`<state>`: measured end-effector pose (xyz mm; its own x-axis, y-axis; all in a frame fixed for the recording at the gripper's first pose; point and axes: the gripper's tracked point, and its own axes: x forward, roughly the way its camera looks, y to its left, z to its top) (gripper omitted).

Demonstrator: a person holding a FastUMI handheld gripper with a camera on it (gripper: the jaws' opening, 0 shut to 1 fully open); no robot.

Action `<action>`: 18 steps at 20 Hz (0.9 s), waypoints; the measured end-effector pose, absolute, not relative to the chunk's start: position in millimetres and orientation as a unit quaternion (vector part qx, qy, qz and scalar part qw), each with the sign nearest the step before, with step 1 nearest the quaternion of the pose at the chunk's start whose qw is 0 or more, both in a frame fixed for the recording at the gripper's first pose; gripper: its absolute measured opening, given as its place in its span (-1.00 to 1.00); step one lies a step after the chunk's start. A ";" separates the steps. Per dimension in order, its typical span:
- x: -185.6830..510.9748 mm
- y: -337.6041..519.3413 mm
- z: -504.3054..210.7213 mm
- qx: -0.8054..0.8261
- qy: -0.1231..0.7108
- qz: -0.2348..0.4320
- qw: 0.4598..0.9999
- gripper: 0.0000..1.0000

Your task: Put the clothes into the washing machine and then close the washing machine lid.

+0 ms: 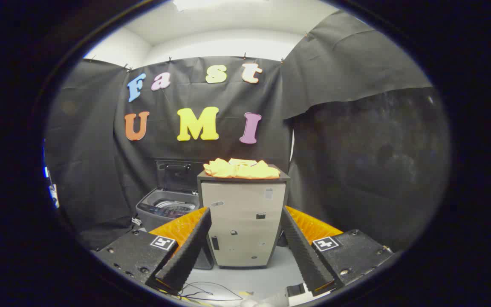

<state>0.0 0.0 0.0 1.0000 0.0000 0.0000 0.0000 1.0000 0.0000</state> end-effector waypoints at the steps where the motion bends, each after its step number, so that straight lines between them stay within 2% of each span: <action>1: 0.6 -1.0 -0.4 -0.001 -0.001 0.000 1.000 1.00; 18: 3.4 4.1 -5.9 -0.002 0.002 0.007 1.000 1.00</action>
<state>3.4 4.1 -5.9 0.9999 0.0137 -0.0040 -0.0137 0.9999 -0.0035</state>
